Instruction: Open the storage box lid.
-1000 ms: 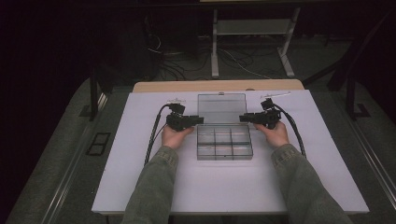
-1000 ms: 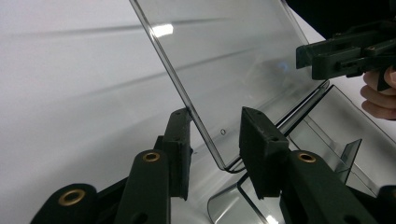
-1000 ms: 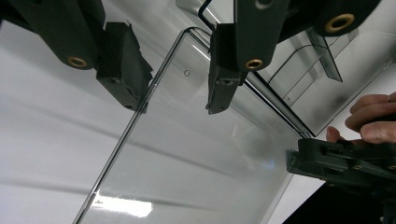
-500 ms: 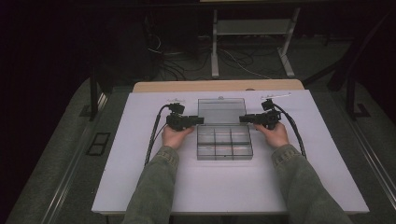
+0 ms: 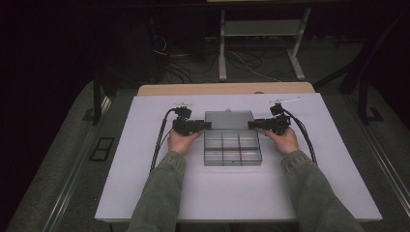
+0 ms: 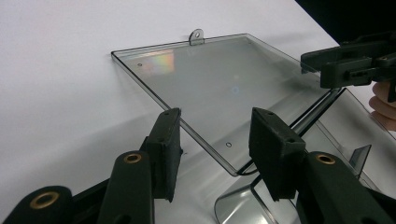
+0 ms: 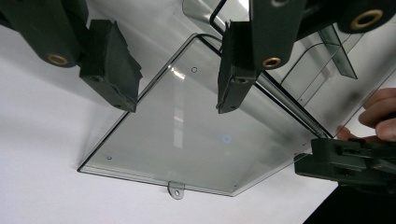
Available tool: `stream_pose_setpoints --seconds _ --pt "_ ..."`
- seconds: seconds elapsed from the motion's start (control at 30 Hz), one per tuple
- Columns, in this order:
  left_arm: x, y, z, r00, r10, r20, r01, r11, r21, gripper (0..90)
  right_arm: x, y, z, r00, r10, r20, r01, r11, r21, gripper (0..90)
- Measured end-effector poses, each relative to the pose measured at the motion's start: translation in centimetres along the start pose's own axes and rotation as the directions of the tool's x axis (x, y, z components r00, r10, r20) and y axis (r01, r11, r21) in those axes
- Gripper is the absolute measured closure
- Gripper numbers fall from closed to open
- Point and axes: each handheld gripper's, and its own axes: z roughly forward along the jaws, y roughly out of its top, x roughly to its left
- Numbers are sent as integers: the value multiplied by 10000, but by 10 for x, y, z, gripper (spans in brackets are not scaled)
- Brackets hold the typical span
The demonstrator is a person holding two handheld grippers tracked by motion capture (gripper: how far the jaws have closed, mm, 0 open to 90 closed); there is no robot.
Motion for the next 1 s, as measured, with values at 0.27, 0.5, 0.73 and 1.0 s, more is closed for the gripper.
stream_pose_setpoints --seconds 0.27,0.5,0.73,1.0 --pt "-3 2 -9 9991 356 244 -355 9994 -56 421 10 3 -6 9986 -439 302 445 9988 -199 389" --pt "-14 7 -21 9957 895 217 -890 9958 -225 312 24 6 -17 9970 -637 430 650 9975 -285 233" --pt "-14 6 -31 9947 1006 197 -1003 9949 -115 206 37 -1 -32 9941 -1053 269 1067 9929 -529 120" --pt "-17 2 -45 9943 1038 247 -1037 9946 -66 14 55 -25 -57 9868 -1620 -11 1614 9840 -760 6"
